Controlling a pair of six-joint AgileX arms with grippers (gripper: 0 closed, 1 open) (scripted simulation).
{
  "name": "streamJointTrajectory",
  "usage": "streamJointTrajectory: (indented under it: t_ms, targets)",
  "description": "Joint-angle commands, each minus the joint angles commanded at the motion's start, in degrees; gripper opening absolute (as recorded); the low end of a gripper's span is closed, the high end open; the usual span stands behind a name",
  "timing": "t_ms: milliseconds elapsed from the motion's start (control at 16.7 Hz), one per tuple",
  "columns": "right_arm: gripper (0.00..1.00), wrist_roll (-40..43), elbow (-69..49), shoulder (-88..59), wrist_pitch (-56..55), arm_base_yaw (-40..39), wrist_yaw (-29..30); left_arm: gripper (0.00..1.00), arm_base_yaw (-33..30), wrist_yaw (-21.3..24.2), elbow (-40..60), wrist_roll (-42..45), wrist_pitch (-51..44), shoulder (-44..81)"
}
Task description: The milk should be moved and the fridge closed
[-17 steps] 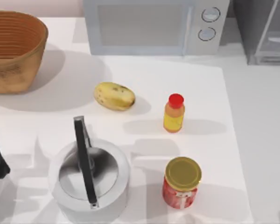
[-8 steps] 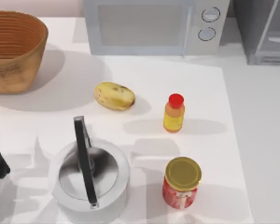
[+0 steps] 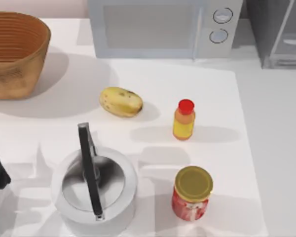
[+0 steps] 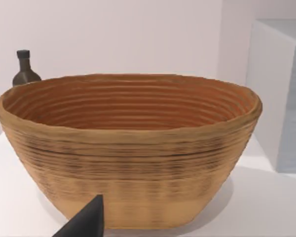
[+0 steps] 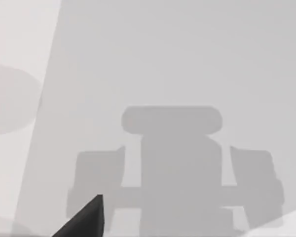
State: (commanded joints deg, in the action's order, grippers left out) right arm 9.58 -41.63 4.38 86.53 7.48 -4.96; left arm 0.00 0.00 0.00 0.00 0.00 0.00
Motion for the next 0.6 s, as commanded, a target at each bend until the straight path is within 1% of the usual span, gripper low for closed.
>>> streamJointTrajectory:
  t_ms: [120,240,600]
  targets:
    - [1.0,7.75,-2.97,-7.81,1.53,7.06,-3.89,1.0,0.0,0.0,0.0,0.0,0.0,0.0]
    - [1.0,17.72,-6.48,-17.89,3.01,15.68,-8.28,1.0,0.0,0.0,0.0,0.0,0.0,0.0]
    - [1.0,52.49,-18.08,-53.68,4.9,46.06,-22.53,1.0,0.0,0.0,0.0,0.0,0.0,0.0]
